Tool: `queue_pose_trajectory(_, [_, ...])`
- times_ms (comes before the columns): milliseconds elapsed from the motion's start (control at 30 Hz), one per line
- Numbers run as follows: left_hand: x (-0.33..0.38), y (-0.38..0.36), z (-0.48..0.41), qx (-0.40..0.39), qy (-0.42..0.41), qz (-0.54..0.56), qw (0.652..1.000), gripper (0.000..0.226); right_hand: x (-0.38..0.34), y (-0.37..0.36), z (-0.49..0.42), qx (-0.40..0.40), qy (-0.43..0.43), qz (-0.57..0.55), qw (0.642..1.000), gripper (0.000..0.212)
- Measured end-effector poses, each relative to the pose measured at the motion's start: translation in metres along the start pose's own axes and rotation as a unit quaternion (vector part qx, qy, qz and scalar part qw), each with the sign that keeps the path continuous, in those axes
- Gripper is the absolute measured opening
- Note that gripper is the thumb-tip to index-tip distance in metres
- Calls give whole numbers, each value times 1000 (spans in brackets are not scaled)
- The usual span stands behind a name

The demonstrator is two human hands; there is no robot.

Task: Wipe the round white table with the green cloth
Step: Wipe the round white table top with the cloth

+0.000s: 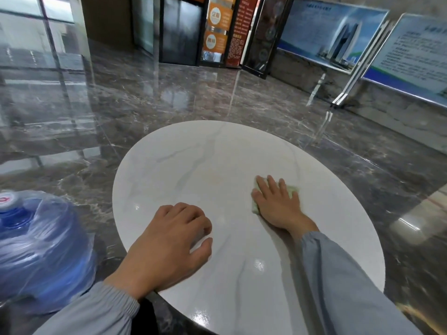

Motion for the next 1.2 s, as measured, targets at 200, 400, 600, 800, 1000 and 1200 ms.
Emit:
queue_pose_trajectory(200, [-2, 2, 1, 17, 1, 12, 1000, 14, -95, -28, 32, -19, 237, 23, 971, 66])
queue_pose_trajectory(400, [-2, 3, 1, 29, -1, 37, 999, 15, 50, 16, -16, 5, 5, 57, 998, 65])
queue_pose_trajectory(600, [-5, 3, 1, 31, 10, 48, 998, 18, 9, 7, -4, -4, -1, 20, 1000, 60])
queue_pose_trajectory(800, [-8, 4, 2, 65, -1, 50, 997, 18, -77, -28, 107, 5, 255, 52, 966, 59])
queue_pose_trajectory(1000, [-9, 1, 1, 62, 1, 56, 996, 18, -8, -18, 119, -15, 213, 27, 977, 53])
queue_pose_trajectory(1200, [-7, 5, 0, 37, 17, 54, 998, 23, 24, 11, 33, -9, 15, 41, 999, 59])
Point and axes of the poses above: each hand's wrist, its own z-axis away from the middle knuckle, its own y-axis out of the back of the hand, x = y × z, the point moved 5 cm from there along -z, towards the middle knuckle
